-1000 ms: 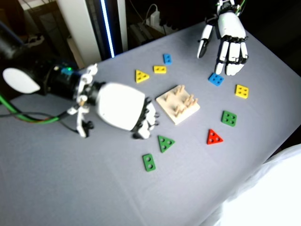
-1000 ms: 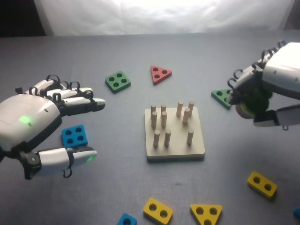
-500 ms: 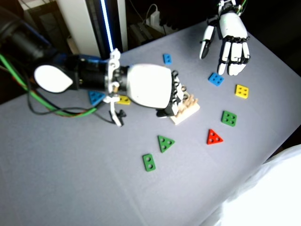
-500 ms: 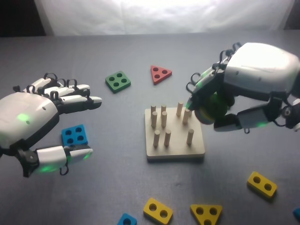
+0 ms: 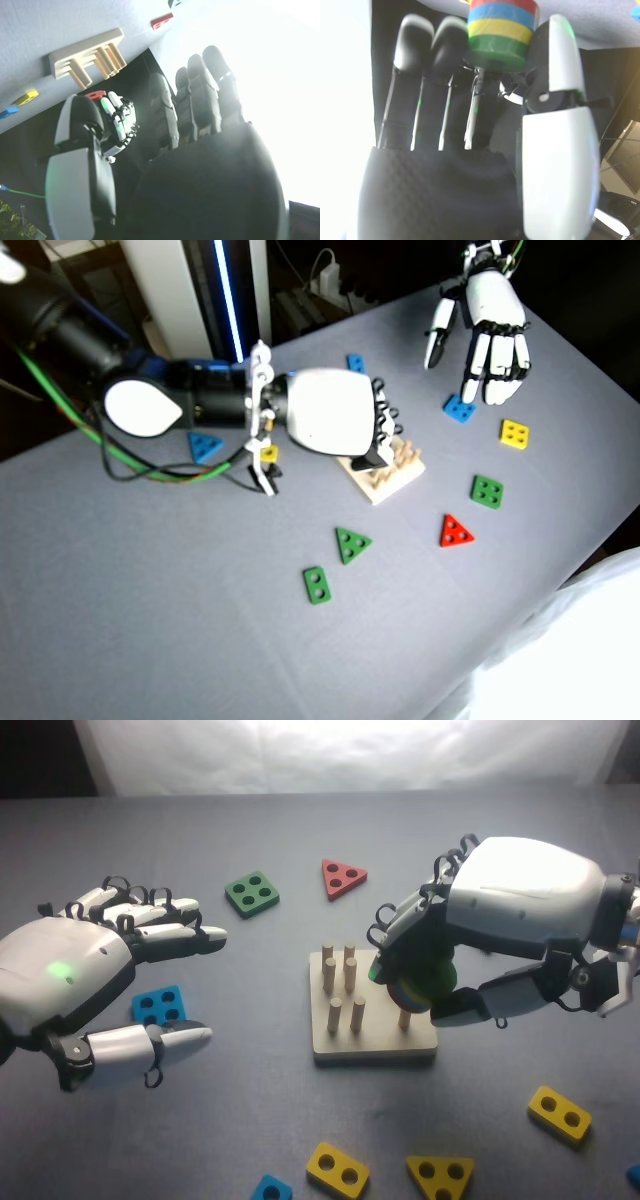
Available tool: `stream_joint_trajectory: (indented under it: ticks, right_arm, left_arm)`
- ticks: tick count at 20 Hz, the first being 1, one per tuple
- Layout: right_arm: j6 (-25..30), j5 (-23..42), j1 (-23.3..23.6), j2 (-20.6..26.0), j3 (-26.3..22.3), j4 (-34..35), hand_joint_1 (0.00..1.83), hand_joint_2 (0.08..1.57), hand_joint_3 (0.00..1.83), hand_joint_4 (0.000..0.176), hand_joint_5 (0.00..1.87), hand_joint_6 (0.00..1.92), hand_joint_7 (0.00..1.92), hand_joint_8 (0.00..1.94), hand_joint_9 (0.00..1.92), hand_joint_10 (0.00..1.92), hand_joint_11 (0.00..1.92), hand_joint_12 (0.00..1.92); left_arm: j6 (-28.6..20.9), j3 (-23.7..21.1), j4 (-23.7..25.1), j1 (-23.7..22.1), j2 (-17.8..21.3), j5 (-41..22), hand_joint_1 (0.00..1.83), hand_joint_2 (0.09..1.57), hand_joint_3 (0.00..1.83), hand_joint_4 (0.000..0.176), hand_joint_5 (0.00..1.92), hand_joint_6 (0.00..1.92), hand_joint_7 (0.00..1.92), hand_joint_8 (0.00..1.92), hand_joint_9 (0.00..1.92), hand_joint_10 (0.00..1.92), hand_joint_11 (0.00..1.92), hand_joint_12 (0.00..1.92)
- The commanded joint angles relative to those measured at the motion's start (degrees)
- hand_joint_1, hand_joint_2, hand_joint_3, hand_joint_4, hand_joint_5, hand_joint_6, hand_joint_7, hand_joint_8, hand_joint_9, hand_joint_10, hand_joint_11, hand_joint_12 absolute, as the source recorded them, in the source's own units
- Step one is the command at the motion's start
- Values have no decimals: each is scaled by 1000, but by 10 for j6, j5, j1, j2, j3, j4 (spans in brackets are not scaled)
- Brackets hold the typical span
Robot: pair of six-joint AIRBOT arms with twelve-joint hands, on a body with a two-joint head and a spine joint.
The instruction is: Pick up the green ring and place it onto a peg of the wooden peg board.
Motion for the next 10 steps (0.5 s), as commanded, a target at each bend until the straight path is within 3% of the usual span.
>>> stream_joint_trajectory:
  ticks: [1,2,3,5,6,8,10]
  right_arm:
    - [4,63,10,-2,2,23,1270,1082,1,0,1077,648,1075,1056,1150,985,991,1440]
    - [7,63,10,-3,4,25,1277,1069,0,0,1119,574,1100,1013,1142,1020,982,1472]
    - [9,63,8,-4,4,26,1277,1057,0,0,1138,555,1129,946,1144,953,991,1388]
    - [11,63,6,-5,3,26,1266,1045,1,0,1143,615,1164,811,1165,791,1015,1270]
    - [13,63,6,-5,3,26,1264,1044,0,0,1143,621,1167,804,1186,870,1043,1369]
    - [18,62,6,-5,5,22,1267,1039,0,0,1112,716,1222,672,1238,814,1078,1292]
    - [21,62,6,-5,5,13,1276,1027,0,0,1146,642,1253,635,1254,801,1092,1268]
  left_arm:
    - [-2,1,6,-11,-4,-67,493,1157,3,80,485,1,270,0,234,2,0,836]
    - [-2,1,6,-12,-4,-66,449,1174,4,81,474,0,263,0,216,1,0,778]
    - [-2,1,6,-12,-4,-66,402,1193,10,67,480,3,273,4,217,2,0,764]
    - [-2,2,6,-14,-6,-64,351,1214,7,69,480,1,273,1,227,4,0,819]
    - [-2,3,7,-17,-6,-62,368,1219,6,72,477,0,266,0,232,5,0,825]
    - [-2,4,8,-20,-7,-60,433,1225,3,61,497,4,275,2,246,7,0,842]
    - [-2,4,8,-21,-9,-59,432,1230,2,69,501,2,273,0,240,2,0,880]
